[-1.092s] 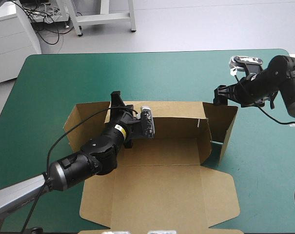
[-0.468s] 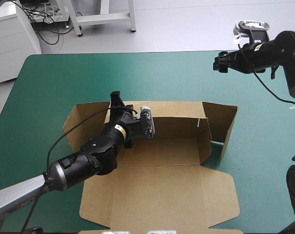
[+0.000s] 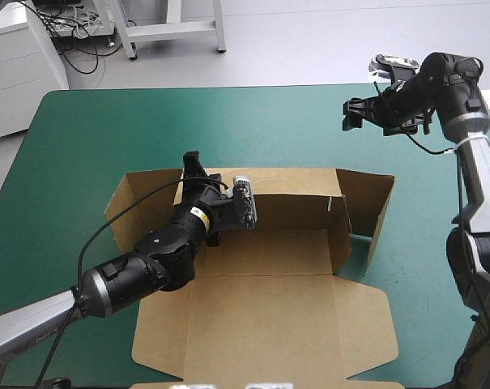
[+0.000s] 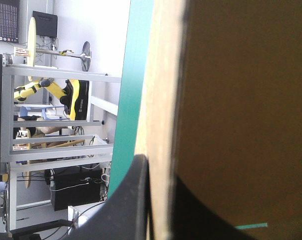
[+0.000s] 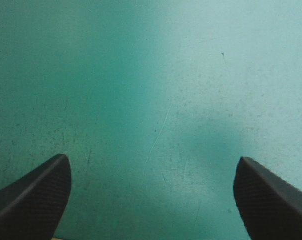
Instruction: Fold the box
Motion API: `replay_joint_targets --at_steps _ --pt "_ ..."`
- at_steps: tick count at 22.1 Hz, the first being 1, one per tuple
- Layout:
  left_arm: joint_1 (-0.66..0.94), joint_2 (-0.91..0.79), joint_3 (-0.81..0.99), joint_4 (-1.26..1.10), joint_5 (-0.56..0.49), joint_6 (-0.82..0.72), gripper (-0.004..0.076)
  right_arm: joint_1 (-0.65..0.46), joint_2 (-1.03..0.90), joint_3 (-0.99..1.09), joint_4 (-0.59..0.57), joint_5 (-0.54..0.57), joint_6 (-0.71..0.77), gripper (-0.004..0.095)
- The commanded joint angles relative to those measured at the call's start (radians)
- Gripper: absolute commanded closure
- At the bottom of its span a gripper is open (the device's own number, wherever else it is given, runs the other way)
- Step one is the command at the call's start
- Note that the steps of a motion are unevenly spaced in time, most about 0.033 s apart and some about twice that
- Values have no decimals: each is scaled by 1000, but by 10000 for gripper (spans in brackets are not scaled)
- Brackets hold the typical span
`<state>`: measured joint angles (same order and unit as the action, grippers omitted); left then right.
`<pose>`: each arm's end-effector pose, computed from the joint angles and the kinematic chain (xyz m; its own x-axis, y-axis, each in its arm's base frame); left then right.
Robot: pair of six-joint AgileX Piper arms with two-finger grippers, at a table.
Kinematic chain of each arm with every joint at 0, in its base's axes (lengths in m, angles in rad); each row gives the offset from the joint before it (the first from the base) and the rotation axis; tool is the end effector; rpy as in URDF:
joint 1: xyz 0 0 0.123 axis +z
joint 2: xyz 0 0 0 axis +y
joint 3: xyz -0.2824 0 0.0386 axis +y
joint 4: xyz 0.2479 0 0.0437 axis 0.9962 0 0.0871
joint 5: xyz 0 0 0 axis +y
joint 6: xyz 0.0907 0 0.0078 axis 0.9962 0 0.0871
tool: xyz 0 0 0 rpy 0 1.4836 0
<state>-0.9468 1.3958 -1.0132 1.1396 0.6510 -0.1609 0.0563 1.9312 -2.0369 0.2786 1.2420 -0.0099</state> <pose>0.2146 -0.2122 0.3126 0.1096 0.9540 -0.2791 0.5180 0.1848 0.8352 0.4202 0.0474 0.3675 -0.8719 0.0303 -0.4888 -0.1154 0.9573 0.2651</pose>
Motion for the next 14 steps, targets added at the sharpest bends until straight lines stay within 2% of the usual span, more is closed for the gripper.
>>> replay_joint_targets --at_steps 1,9,14 --pt "-6 -25 -15 -41 3 -29 756 -7 -57 -32 35 6 10 102" --pt "-6 -25 -15 -41 8 -41 756 -7 -86 -32 36 8 22 102" --pt "-6 -25 -15 -41 6 -50 756 -7 -174 125 6 8 22 102"
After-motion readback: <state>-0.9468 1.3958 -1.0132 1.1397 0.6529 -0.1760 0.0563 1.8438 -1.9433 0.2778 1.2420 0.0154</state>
